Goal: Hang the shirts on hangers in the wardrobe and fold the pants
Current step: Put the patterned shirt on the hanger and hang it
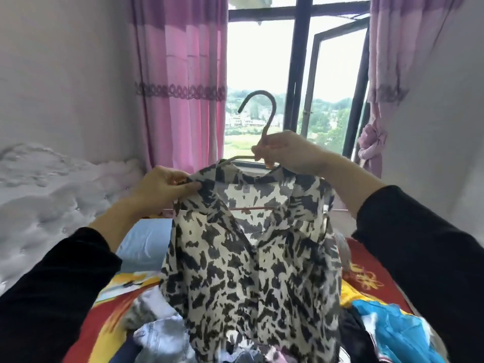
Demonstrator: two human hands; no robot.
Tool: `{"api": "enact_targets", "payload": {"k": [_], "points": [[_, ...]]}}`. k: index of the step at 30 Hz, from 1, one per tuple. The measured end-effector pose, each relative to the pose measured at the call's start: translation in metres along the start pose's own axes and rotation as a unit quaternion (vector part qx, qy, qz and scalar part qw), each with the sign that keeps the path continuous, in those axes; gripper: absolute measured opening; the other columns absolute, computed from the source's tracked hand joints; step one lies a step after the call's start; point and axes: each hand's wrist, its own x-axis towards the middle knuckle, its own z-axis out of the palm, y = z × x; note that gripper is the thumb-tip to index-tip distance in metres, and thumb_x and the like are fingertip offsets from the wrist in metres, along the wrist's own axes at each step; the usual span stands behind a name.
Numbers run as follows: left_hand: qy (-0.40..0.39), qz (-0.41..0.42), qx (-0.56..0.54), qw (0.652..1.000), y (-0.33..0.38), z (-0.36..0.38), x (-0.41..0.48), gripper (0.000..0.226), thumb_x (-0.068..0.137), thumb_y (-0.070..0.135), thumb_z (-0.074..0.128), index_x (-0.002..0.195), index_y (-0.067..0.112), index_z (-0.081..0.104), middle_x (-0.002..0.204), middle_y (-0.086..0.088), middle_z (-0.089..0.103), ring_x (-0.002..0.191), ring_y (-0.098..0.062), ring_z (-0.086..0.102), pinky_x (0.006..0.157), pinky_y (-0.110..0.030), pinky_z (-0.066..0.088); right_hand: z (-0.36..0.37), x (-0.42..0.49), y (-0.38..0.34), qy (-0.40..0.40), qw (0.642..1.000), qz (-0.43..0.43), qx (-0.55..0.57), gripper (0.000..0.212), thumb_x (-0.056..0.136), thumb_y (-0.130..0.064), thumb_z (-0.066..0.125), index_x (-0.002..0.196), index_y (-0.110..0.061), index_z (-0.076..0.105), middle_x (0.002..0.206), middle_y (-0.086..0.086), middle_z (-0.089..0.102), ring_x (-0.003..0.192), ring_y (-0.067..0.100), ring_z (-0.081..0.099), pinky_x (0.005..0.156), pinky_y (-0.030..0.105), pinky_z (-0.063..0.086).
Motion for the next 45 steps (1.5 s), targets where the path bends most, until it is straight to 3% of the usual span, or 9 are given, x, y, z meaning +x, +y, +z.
{"api": "enact_targets", "payload": {"k": [7, 15, 22, 25, 29, 33, 37, 42, 45], "points": [[0.144, -0.088, 0.066, 0.983, 0.012, -0.016, -0.148, 0.021, 0.085, 0.04, 0.069, 0.065, 0.035, 0.067, 0.054, 0.014, 0.061, 0.048, 0.003, 0.05, 0.049, -0.012, 0.034, 0.085, -0.047, -0.075, -0.059, 0.993, -0.075, 0.071, 0.016, 0.094, -0.037, 0.056, 0.088, -0.025, 0.064, 0.054, -0.014, 0.063, 0.032, -0.003, 0.045, 0.037, 0.01, 0.039], [0.255, -0.248, 0.165, 0.92, 0.039, -0.115, -0.316, 0.029, 0.088, 0.009, 0.056, 0.095, 0.03, 0.074, 0.1, 0.013, 0.071, 0.096, -0.009, 0.062, 0.087, -0.028, 0.05, 0.165, -0.082, -0.231, -0.187, 0.956, -0.195, 0.116, 0.02, 0.094, -0.032, 0.058, 0.089, -0.015, 0.068, 0.064, -0.007, 0.059, 0.04, -0.007, 0.047, 0.048, 0.013, 0.039], [0.341, -0.347, 0.225, 0.844, 0.044, -0.201, -0.477, 0.027, 0.096, 0.025, 0.047, 0.102, 0.028, 0.073, 0.097, 0.017, 0.069, 0.093, -0.006, 0.06, 0.081, -0.022, 0.046, 0.264, -0.124, -0.384, -0.299, 0.898, -0.314, 0.077, 0.022, 0.096, -0.018, 0.054, 0.106, -0.003, 0.066, 0.093, 0.008, 0.068, 0.073, 0.012, 0.059, 0.069, 0.023, 0.05], [0.367, -0.372, 0.248, 0.816, 0.051, -0.24, -0.542, 0.031, 0.097, 0.028, 0.043, 0.086, 0.027, 0.072, 0.08, 0.023, 0.062, 0.082, 0.0, 0.055, 0.069, -0.015, 0.039, 0.308, -0.139, -0.458, -0.306, 0.876, -0.373, 0.02, 0.018, 0.094, -0.021, 0.054, 0.1, -0.009, 0.066, 0.082, 0.001, 0.068, 0.063, 0.003, 0.056, 0.058, 0.016, 0.041], [0.356, -0.419, 0.307, 0.777, 0.062, -0.307, -0.626, 0.034, 0.096, 0.031, 0.036, 0.076, 0.022, 0.062, 0.083, 0.014, 0.066, 0.081, -0.009, 0.057, 0.068, -0.018, 0.038, 0.367, -0.166, -0.556, -0.314, 0.851, -0.421, 0.003, 0.02, 0.093, -0.02, 0.052, 0.096, -0.006, 0.066, 0.084, 0.005, 0.07, 0.074, 0.015, 0.061, 0.072, 0.028, 0.047], [0.326, -0.457, 0.353, 0.748, 0.07, -0.363, -0.701, 0.037, 0.1, 0.031, 0.031, 0.091, 0.017, 0.064, 0.094, -0.001, 0.07, 0.091, -0.023, 0.063, 0.079, -0.038, 0.049, 0.418, -0.19, -0.651, -0.311, 0.838, -0.447, 0.008, 0.023, 0.093, -0.016, 0.051, 0.092, 0.001, 0.067, 0.09, 0.014, 0.069, 0.084, 0.028, 0.065, 0.076, 0.036, 0.052], [0.347, -0.488, 0.362, 0.715, 0.068, -0.422, -0.762, 0.043, 0.102, 0.04, 0.031, 0.139, 0.027, 0.048, 0.138, 0.002, 0.055, 0.127, -0.023, 0.05, 0.102, -0.033, 0.039, 0.467, -0.2, -0.737, -0.298, 0.845, -0.443, 0.02, 0.023, 0.09, -0.013, 0.052, 0.069, -0.004, 0.057, 0.075, 0.012, 0.06, 0.075, 0.031, 0.06, 0.067, 0.036, 0.05], [0.361, -0.492, 0.366, 0.702, 0.059, -0.499, -0.821, 0.034, 0.101, 0.038, 0.034, 0.124, 0.032, 0.058, 0.111, -0.001, 0.069, 0.103, -0.023, 0.063, 0.093, -0.041, 0.049, 0.528, -0.195, -0.835, -0.296, 0.854, -0.423, 0.066, 0.02, 0.084, -0.01, 0.051, 0.064, -0.008, 0.049, 0.067, 0.006, 0.057, 0.069, 0.028, 0.058, 0.059, 0.032, 0.047], [0.373, -0.497, 0.392, 0.678, 0.048, -0.552, -0.849, 0.034, 0.1, 0.034, 0.037, 0.126, 0.026, 0.058, 0.12, -0.005, 0.066, 0.112, -0.026, 0.059, 0.096, -0.042, 0.048, 0.567, -0.187, -0.894, -0.281, 0.855, -0.427, 0.08, 0.021, 0.082, -0.009, 0.05, 0.062, -0.012, 0.045, 0.064, 0.003, 0.053, 0.062, 0.024, 0.054, 0.055, 0.028, 0.042]]}}
